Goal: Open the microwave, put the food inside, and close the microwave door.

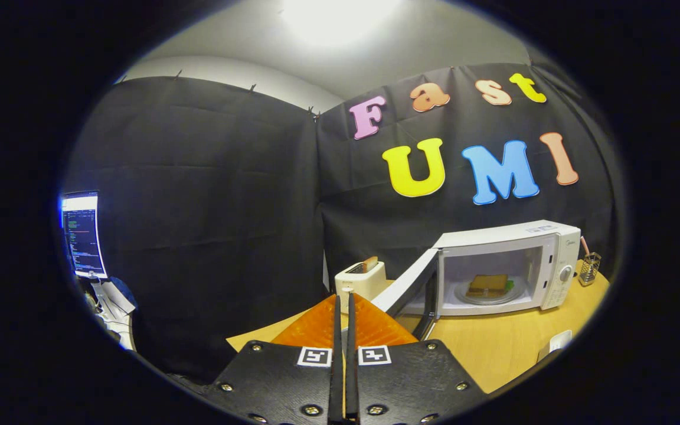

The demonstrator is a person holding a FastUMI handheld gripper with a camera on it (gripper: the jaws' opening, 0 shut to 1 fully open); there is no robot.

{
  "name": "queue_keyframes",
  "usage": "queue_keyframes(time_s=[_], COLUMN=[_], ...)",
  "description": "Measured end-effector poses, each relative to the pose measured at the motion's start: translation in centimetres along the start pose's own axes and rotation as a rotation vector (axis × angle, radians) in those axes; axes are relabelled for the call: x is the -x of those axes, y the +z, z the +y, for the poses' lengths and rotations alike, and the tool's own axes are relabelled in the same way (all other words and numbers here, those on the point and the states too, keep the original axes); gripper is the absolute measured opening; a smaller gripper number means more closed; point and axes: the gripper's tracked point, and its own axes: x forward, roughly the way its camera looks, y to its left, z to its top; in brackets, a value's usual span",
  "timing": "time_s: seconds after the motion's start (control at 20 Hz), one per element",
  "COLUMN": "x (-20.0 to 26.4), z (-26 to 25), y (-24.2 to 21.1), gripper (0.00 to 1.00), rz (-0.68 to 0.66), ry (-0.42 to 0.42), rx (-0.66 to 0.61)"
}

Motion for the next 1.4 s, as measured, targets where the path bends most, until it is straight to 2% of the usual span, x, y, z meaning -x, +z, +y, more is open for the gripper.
queue_keyframes(time_s=[0.25, 0.45, 0.55, 0.9, 1.4], x=[-2.1, -3.4, -3.3, -1.6, 1.5], z=[1.2, -0.2, -0.3, -2.8, -12.2], y=[-1.9, -3.4, -4.0, -3.5, -2.1], gripper=[0.02, 0.02, 0.01, 0.01, 0.01], rz=[0.029, 0.057, 0.065, 0.036, -0.01], ry=[0.002, -0.054, -0.047, -0.101, -0.307], rx=[0.006, -0.009, -0.017, -0.029, -0.045])
